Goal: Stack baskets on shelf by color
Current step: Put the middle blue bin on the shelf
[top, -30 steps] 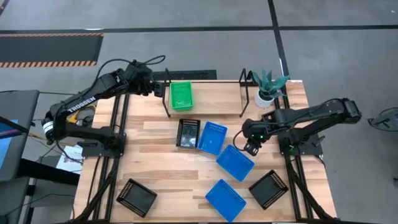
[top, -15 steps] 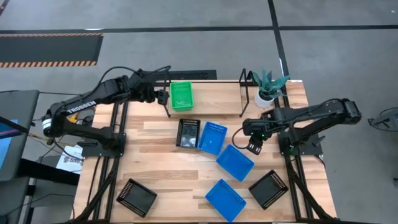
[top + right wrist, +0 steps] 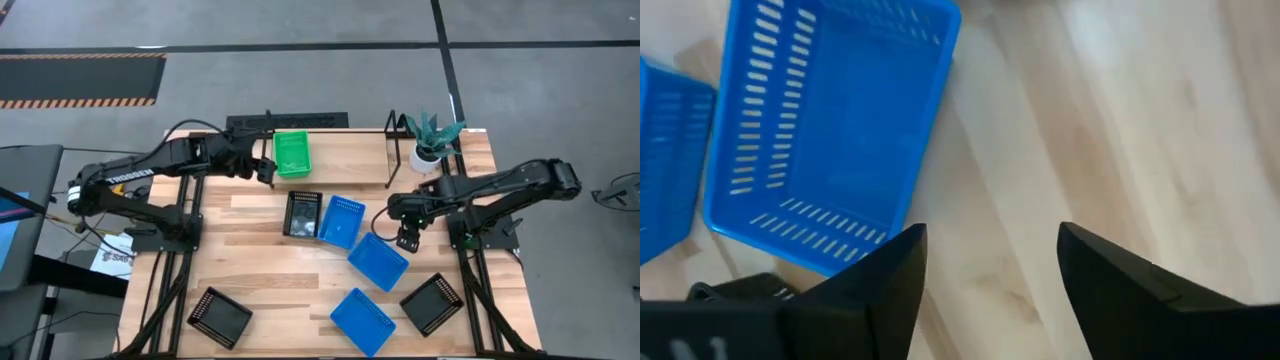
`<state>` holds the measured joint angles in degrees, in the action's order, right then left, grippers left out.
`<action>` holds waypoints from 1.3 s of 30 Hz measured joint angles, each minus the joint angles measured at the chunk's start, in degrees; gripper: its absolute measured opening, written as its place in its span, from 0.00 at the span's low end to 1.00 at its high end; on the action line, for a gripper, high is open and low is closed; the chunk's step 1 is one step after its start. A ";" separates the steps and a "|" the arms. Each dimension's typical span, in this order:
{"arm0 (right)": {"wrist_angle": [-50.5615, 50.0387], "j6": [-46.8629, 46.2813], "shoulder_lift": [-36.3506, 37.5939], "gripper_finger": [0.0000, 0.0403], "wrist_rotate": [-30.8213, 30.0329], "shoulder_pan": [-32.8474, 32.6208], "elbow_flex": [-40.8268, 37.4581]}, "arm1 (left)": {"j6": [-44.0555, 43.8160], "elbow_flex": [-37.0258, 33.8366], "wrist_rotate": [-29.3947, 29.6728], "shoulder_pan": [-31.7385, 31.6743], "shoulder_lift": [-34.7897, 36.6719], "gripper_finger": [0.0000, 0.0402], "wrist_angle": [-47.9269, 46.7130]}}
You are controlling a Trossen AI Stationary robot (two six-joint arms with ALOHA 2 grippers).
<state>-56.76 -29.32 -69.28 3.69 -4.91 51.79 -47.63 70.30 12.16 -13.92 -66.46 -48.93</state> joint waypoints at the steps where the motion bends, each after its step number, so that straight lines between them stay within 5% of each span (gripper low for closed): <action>1: 1.06 -0.10 0.00 0.62 0.51 -0.12 -1.04 | -0.55 0.00 0.40 0.62 0.00 0.61 -0.02; 19: 18.71 -4.90 -0.79 0.62 -1.87 -6.93 -9.05 | -2.82 0.00 3.57 6.42 0.00 0.61 -0.26; 31: 19.88 -5.11 -13.48 0.61 -2.34 -5.13 -9.11 | -2.60 0.00 4.11 6.37 0.02 0.61 -1.66; 35: 20.39 -5.22 -14.71 0.53 -2.33 -5.09 -9.05 | -2.60 0.00 5.07 6.34 0.02 0.61 -1.96; 39: 18.68 -8.08 -15.43 0.33 -2.24 -4.20 -9.05 | -2.65 0.00 5.75 6.33 0.02 0.61 -2.17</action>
<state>-38.07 -37.40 -84.71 1.45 -9.11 42.74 -50.28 70.30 17.91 -7.60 -66.43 -51.09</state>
